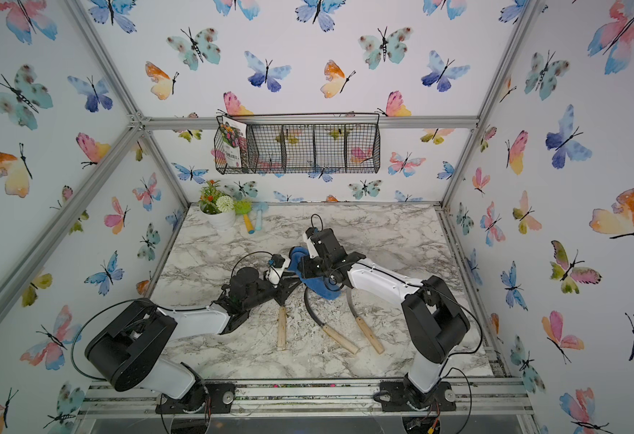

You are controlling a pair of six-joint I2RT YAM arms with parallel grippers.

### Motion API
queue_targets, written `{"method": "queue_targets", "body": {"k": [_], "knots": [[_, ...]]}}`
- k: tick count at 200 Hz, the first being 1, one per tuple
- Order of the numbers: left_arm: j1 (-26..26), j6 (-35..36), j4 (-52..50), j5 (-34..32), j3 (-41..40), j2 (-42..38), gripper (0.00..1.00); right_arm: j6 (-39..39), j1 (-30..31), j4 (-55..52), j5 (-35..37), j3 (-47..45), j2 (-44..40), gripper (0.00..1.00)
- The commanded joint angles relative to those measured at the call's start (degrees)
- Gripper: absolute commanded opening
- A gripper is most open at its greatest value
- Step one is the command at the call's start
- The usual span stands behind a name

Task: Wipe small sickles with rags
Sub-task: Wipe the small sickle.

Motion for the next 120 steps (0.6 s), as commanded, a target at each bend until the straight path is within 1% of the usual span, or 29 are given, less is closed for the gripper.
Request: {"method": "queue_targets", "body": {"k": [1,13,35,47,65,79,89,98,120], "knots": [[-0.1,0.2,4.3,2.9,0.5,-0.4,0.00,-0.6,0.9,4.1,-3.6,-0.9,-1.7,0.02],[-0.1,0.6,4.6,2.9,0.0,-0.8,0.00,0.0,0.8,3.5,-1.7,-0.7,-0.6,0.02],[-0.1,1.3,6.6,1.8,-1.7,-1.8,0.00,0.8,-0.2,-2.6,6.4,1.7,2.5,0.02],[-0.1,1.7,8.1,1.2,-2.8,-2.4,0.00,2.4,-1.9,-5.2,8.7,2.2,4.0,0.02],[-0.1,2.1,9.4,0.9,-3.8,-3.0,0.00,3.9,-5.4,-5.3,8.3,0.9,5.2,0.02],[-0.1,2.1,9.7,0.8,-4.1,-3.5,0.00,4.3,-7.2,-5.9,9.5,0.5,5.5,0.02],[-0.1,2.1,9.6,1.0,-4.2,-3.9,0.00,4.0,-7.3,-6.5,10.3,0.8,5.6,0.02],[-0.2,2.1,9.8,1.2,-4.6,-4.2,0.00,3.7,-7.3,-7.0,9.3,1.3,5.3,0.02],[-0.8,2.8,10.5,0.0,-5.3,-4.3,0.00,2.4,-6.7,-3.9,4.9,0.3,3.6,0.02]]}}
